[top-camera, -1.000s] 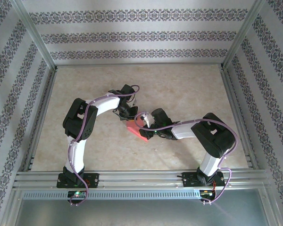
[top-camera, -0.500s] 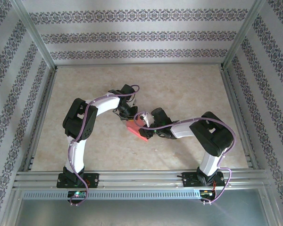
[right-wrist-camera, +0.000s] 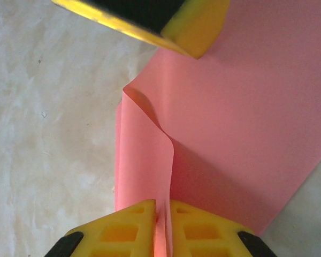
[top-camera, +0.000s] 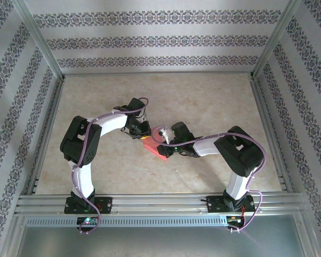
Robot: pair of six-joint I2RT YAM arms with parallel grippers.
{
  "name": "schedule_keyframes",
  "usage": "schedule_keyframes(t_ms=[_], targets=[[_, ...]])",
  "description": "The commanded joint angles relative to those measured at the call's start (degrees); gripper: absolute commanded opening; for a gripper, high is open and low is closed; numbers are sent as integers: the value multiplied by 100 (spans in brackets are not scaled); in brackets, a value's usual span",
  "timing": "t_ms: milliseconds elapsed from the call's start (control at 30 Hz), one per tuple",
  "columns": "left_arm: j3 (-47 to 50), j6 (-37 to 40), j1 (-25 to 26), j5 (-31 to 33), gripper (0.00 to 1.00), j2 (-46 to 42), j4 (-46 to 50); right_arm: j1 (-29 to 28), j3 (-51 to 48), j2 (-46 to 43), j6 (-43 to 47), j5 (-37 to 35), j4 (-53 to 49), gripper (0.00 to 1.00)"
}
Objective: Fold a paper plane with a square sheet of paper (pick it up from the middle)
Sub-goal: Third fold the triangle at the center of the table.
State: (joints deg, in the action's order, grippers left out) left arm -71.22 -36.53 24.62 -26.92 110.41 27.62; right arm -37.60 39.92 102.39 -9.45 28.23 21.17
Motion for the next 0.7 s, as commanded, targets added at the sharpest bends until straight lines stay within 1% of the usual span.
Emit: schedule_keyframes(t_ms=[0,100,267,367,667], targets=[[22,-205,-32,15,14,86,-176,33,77,141,38,143,-146,14],[-66,-150,-32,120,12,240,-34,31,94,141,40,228,-157,14],[-144,-95,-27,118,9,374,46,34,121,158,97,383,-199,14],[-173,-58,-28,130,8,449,107,27,155,181,110,370,-236,14],[-236,13,-20,151,7,543,185,37,217,239,106,204,-404,14]])
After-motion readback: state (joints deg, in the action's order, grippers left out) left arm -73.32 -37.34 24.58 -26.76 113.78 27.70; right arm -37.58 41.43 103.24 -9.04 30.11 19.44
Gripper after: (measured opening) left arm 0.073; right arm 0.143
